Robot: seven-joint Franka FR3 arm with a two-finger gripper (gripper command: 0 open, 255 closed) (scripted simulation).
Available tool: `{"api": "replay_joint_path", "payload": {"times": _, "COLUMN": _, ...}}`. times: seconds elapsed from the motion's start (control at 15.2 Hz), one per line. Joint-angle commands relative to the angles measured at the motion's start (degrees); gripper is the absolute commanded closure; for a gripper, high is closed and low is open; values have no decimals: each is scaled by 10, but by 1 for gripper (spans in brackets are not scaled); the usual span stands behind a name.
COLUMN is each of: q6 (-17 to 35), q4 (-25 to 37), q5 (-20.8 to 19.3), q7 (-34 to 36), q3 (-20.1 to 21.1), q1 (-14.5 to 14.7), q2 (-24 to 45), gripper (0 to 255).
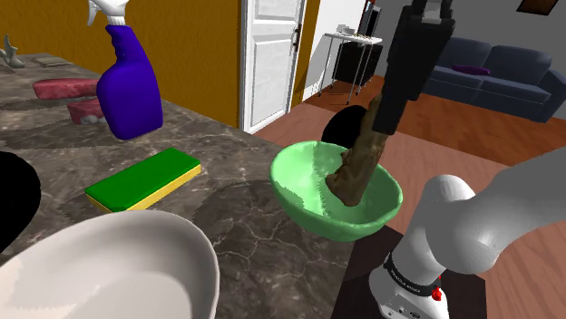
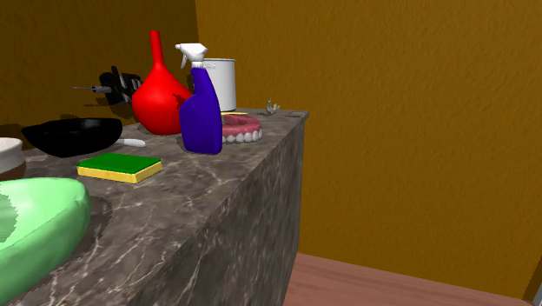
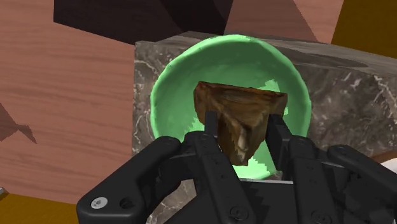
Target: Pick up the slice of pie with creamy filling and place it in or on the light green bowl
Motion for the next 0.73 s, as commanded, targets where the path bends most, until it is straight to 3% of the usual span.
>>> {"api": "replay_joint_path", "payload": {"times": 0.0, "q6": 13, "q4": -25, "q5": 3, "q7": -2, "q3": -1, "q1": 3, "q2": -13, "gripper": 255}}
{"api": "replay_joint_path", "payload": {"times": 0.66, "q6": 88, "q4": -152, "q5": 16, "q7": -16, "q3": 0, "q1": 15, "q2": -66, "gripper": 255}}
